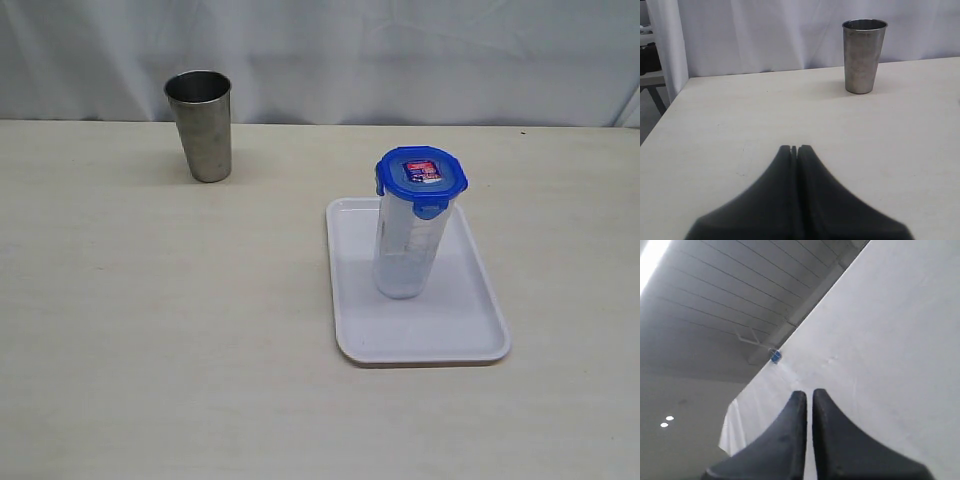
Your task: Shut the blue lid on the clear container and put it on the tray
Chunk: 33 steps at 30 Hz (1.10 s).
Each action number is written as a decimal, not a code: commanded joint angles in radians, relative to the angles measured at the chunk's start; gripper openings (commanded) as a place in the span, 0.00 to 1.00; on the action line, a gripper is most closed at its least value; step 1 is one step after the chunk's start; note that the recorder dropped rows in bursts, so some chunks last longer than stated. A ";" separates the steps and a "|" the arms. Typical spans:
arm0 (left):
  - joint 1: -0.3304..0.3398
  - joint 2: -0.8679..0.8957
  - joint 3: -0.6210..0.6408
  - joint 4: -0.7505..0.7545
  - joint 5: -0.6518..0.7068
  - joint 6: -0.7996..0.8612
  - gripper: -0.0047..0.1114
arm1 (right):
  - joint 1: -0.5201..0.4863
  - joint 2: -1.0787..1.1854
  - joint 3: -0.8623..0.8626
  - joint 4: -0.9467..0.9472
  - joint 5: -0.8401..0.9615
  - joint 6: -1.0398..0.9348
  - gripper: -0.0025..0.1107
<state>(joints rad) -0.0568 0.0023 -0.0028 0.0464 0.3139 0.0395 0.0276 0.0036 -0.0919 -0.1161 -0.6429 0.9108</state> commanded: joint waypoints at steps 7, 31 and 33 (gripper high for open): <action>0.002 -0.002 0.003 -0.006 -0.006 -0.007 0.04 | -0.002 -0.004 0.092 0.004 0.242 -0.871 0.06; 0.002 -0.002 0.003 -0.006 -0.006 -0.007 0.04 | -0.002 -0.004 0.092 0.102 0.959 -1.054 0.06; 0.002 -0.002 0.003 -0.006 -0.006 -0.007 0.04 | -0.002 -0.004 0.092 0.102 0.959 -1.054 0.06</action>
<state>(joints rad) -0.0568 0.0023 -0.0028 0.0444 0.3139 0.0395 0.0276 0.0036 -0.0022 -0.0199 0.2840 -0.1461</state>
